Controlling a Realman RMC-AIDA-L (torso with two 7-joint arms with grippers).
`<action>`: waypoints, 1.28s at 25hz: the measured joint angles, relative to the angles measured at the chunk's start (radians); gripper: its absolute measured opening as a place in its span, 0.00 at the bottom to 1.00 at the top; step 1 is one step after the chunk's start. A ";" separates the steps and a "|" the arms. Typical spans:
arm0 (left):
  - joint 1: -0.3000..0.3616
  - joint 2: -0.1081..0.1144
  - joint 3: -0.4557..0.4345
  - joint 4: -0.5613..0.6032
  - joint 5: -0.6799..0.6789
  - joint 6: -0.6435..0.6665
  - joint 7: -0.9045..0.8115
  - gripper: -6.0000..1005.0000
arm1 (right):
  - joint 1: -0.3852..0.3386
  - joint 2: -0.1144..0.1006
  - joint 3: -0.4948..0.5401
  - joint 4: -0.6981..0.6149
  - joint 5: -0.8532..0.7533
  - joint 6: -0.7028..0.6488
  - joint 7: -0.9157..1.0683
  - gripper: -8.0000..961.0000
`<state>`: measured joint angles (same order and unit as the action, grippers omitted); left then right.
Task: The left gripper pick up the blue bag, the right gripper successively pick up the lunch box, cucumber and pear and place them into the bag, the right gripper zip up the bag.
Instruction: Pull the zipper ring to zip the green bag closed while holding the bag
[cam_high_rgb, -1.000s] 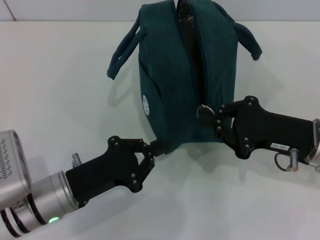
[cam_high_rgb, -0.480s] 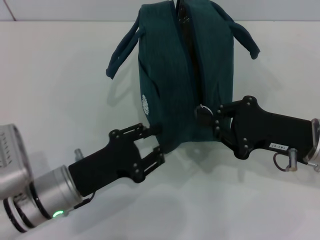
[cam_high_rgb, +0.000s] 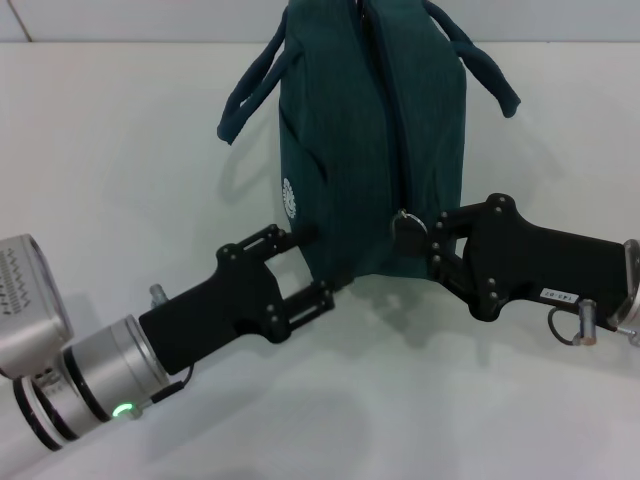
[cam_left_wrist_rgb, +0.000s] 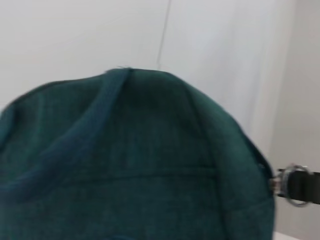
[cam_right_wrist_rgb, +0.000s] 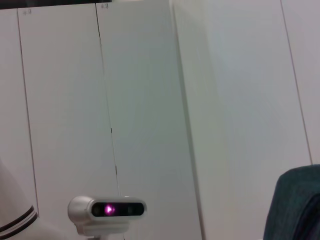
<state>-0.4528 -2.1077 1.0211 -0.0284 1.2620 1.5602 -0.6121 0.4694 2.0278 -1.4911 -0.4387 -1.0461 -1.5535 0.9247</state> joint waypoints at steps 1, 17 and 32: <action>0.000 0.000 0.000 0.000 -0.006 -0.004 0.000 0.67 | 0.000 0.000 0.000 0.000 0.000 0.000 0.000 0.03; 0.001 0.000 0.002 -0.002 -0.032 -0.035 0.025 0.61 | -0.001 0.000 0.002 0.010 0.001 -0.010 -0.015 0.03; -0.002 0.000 0.011 -0.002 -0.009 -0.036 0.065 0.12 | -0.002 0.000 0.005 0.036 0.040 -0.012 -0.037 0.03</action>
<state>-0.4545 -2.1076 1.0320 -0.0307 1.2533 1.5246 -0.5468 0.4675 2.0279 -1.4861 -0.4029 -1.0057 -1.5652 0.8873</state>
